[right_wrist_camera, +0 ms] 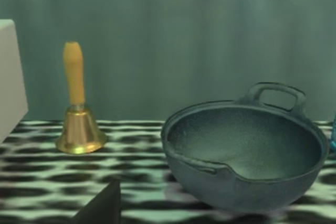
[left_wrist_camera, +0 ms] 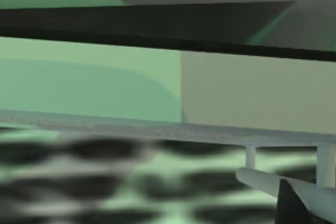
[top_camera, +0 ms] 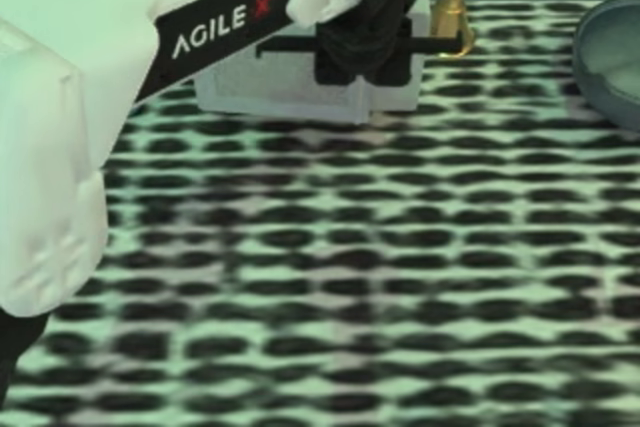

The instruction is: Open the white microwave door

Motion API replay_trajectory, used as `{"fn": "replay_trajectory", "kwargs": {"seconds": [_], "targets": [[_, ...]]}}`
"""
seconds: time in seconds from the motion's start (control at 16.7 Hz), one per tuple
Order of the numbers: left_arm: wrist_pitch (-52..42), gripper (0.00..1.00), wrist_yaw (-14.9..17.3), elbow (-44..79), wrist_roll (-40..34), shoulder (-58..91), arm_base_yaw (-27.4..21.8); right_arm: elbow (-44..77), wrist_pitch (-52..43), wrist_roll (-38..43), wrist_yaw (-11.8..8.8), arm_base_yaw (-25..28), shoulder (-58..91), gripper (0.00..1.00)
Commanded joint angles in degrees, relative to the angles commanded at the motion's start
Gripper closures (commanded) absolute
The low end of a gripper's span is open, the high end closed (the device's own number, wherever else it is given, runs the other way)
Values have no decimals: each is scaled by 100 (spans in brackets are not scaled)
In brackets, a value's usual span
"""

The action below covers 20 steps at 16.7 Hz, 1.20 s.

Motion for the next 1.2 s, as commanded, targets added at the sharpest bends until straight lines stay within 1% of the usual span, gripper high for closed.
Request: {"fn": "replay_trajectory", "kwargs": {"seconds": [0.18, 0.48, 1.2], "targets": [[25, 100, 42, 2, -18, -2, -47, 0, 0, 0, 0, 0, 0, 0], [220, 100, 93, -394, 206, -234, 8, 0, 0, 0, 0, 0, 0, 0], [226, 100, 95, -406, 212, -241, 10, 0, 0, 0, 0, 0, 0, 0]]}}
